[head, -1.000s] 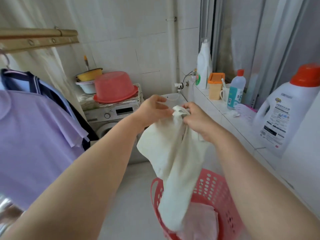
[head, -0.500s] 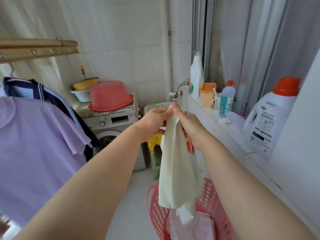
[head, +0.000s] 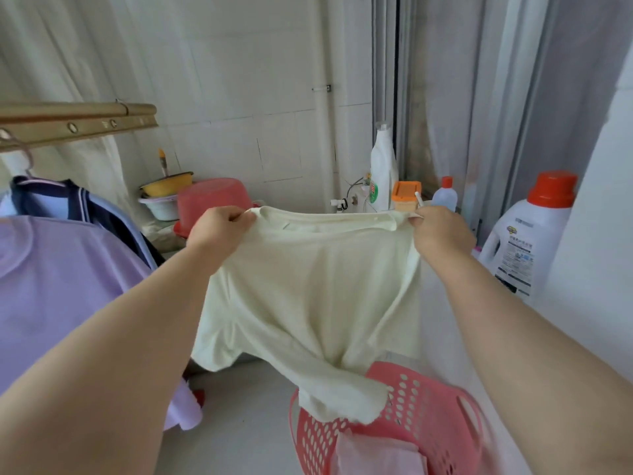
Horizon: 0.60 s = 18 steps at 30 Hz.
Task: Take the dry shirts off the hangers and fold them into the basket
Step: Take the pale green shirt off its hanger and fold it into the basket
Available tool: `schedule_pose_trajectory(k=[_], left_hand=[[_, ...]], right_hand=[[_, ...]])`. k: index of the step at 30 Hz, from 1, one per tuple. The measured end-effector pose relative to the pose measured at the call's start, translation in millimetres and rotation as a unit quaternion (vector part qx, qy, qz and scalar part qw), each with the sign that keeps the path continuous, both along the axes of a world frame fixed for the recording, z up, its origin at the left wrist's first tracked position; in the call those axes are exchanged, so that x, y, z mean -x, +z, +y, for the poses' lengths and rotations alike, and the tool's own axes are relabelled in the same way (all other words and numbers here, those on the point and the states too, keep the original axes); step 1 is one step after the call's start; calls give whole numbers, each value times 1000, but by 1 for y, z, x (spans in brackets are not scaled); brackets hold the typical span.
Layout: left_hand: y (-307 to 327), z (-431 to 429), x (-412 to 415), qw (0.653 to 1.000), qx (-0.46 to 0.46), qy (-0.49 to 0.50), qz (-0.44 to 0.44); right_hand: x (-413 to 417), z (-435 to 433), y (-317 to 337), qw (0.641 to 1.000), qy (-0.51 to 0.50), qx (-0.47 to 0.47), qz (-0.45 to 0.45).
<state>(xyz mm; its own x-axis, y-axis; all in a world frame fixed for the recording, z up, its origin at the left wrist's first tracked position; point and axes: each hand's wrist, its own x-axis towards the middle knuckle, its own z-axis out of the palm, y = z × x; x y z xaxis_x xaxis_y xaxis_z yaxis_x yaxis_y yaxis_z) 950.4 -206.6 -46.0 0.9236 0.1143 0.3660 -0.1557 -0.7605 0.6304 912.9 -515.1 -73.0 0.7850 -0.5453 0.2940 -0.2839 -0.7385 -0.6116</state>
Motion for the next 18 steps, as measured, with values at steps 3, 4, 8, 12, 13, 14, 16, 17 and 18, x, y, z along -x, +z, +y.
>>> schedule_pose_trajectory(k=[3,4,8,12,13,14,16,17,18], left_hand=[[3,6,2,999,36,-1,-14],[5,7,3,998,53,-6,-15],[15,4,10,984,160,-72,12],[17,3,6,959,273,-70,-31],[16,2,5,961,268,-58,-37],[15,3,3,966,251,-48,-42],[16,3,5,977,202,-69,-11],[17,1,7,978,183,-95,39],[17,1,8,975,164,-117,99]], right_hand=[[-3,-2,6,999,22,-44,-10],[-3,-4,8,995,36,-88,-14],[-3,-9,15,990,38,-122,-52],[-7,-9,14,979,6,-24,-204],[-9,-10,13,977,11,-21,-212],[-10,-11,13,977,18,-20,-210],[-11,-15,12,980,27,-25,-198],[-10,-17,11,981,25,-21,-190],[-9,-20,10,984,22,-9,-176]])
